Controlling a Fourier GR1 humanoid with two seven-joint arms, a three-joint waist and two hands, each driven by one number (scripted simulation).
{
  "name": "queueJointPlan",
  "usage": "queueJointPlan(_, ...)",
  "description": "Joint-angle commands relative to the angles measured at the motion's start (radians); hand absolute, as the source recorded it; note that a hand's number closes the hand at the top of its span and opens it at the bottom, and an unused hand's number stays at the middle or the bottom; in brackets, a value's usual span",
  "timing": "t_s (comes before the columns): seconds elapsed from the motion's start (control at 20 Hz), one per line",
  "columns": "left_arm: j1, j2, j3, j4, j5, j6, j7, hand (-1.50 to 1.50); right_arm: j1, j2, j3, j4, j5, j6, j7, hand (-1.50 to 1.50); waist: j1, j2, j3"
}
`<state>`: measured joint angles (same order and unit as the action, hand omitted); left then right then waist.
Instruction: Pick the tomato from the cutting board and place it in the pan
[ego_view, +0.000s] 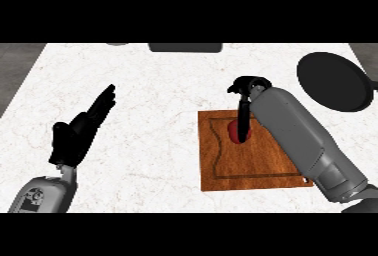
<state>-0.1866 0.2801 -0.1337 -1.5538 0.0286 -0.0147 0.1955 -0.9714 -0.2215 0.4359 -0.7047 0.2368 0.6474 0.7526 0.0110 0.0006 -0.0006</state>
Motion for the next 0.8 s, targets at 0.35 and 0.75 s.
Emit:
queueJointPlan(0.35, 0.043, -0.013, 0.027, -0.081, -0.015, -0.025, 0.04, 0.0, 0.073, 0.038, 0.0, -0.11, 0.103, 0.047, 0.14, -1.5, -0.009, -0.003, 0.001)
queueJointPlan(0.75, 0.05, -0.021, 0.052, -0.068, -0.027, -0.065, 0.016, 0.0, 0.113, 0.057, -0.02, -0.062, 0.203, 0.024, 0.07, -1.5, -0.005, 0.0, 0.001)
